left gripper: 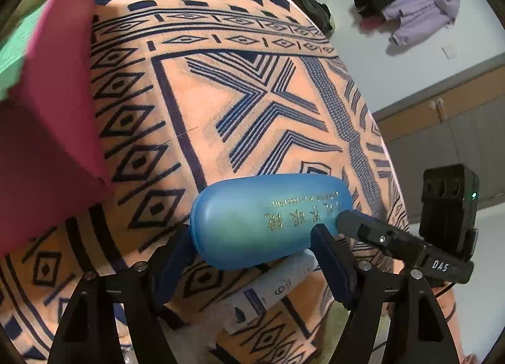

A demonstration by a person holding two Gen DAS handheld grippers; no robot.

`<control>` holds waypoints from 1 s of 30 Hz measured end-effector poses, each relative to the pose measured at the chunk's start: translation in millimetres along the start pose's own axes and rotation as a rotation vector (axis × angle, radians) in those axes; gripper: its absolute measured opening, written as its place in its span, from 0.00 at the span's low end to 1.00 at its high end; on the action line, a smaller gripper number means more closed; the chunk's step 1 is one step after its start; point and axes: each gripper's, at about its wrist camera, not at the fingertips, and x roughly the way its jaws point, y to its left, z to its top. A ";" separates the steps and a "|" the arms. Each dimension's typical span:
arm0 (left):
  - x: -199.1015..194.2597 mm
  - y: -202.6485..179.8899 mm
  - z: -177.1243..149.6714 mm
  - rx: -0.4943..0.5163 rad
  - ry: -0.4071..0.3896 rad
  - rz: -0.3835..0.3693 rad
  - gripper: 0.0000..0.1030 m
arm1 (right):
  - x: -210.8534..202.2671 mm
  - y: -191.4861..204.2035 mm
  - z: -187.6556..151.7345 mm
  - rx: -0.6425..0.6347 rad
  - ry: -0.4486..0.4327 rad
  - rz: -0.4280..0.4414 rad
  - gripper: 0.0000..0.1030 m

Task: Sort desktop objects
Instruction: 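Raise the glasses case with the right tool beside the left tool, then carry the glasses case with the right tool over the magenta box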

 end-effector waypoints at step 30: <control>-148.7 -19.4 -40.6 0.014 -0.283 -0.032 0.75 | -63.6 132.8 -15.5 -0.287 -0.068 0.101 0.56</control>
